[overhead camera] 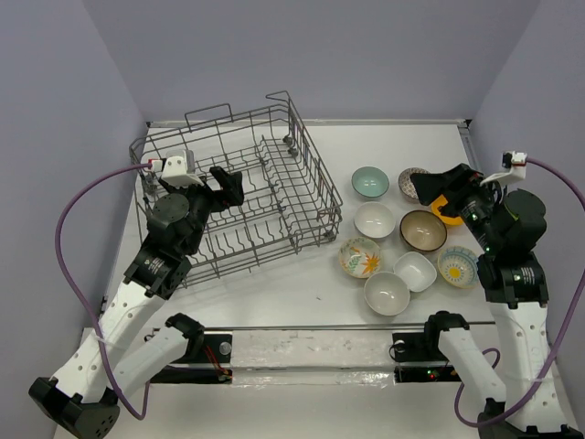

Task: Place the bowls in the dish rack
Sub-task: Pick up the bowl from the center of the board.

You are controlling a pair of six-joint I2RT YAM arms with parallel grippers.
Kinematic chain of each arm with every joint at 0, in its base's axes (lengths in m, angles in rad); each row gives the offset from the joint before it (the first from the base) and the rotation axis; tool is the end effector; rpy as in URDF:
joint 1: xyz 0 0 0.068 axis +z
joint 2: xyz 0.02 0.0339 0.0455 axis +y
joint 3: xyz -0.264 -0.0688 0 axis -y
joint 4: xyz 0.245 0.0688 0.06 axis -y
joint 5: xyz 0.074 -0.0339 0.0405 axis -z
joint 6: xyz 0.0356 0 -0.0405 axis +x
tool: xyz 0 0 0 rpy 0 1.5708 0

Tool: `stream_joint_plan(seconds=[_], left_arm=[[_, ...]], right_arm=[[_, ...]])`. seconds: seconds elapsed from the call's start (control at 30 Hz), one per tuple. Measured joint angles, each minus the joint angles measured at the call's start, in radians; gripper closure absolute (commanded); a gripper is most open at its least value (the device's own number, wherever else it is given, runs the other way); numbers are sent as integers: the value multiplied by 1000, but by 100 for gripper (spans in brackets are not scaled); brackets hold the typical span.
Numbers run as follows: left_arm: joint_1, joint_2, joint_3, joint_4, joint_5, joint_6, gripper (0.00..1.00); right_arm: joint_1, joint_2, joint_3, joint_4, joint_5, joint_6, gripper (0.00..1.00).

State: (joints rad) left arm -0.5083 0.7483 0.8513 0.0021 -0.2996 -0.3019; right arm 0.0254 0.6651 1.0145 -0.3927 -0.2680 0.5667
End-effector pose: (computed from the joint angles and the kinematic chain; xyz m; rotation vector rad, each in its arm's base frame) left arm 0.1549 -0.0743 0.3893 -0.0934 1.4826 -0.4383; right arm 0.1299 0.0127 0.4120 0.2346 1.6378 0.6700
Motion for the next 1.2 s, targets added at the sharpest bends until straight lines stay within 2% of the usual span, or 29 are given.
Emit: stream_joint_plan(seconds=[0.73, 1.03, 1.2], left_arm=[[0, 0, 0, 0, 0, 0, 1], [0, 0, 0, -2, 0, 0, 1], [0, -2, 0, -8, -1, -3, 1]], right_arm=[[0, 46, 14, -84, 44, -32, 0], [0, 221, 44, -164, 116, -77, 1], [0, 329, 30, -214, 177, -104, 5]])
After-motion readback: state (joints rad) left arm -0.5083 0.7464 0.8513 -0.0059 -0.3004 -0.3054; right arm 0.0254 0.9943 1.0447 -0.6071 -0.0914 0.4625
